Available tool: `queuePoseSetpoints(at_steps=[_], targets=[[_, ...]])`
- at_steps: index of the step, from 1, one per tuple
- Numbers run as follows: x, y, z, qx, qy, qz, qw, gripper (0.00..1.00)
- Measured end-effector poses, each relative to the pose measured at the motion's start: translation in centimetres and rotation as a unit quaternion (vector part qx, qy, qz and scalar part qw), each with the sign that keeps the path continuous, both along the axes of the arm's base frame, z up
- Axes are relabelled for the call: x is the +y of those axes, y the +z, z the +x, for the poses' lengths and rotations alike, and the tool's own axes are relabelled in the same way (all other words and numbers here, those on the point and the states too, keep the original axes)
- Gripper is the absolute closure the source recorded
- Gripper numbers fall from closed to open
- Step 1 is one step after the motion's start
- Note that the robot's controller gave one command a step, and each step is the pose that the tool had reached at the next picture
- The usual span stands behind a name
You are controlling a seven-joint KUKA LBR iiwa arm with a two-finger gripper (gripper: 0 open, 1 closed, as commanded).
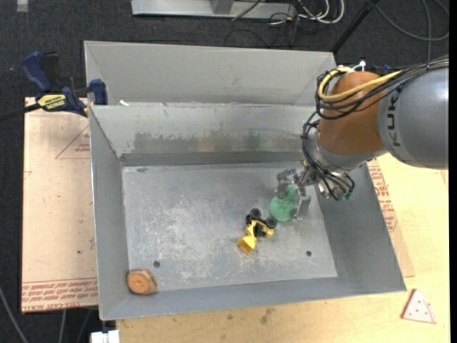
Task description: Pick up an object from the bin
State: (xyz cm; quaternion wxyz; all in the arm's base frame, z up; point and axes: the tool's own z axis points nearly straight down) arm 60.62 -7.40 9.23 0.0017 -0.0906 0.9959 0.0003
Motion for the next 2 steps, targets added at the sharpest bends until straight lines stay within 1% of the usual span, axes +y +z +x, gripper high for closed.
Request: queuePoseSetpoints(at_steps=[2], targets=[[0.01, 0.0, 0.0, 0.0, 0.001, 0.0, 1.0, 1.0]])
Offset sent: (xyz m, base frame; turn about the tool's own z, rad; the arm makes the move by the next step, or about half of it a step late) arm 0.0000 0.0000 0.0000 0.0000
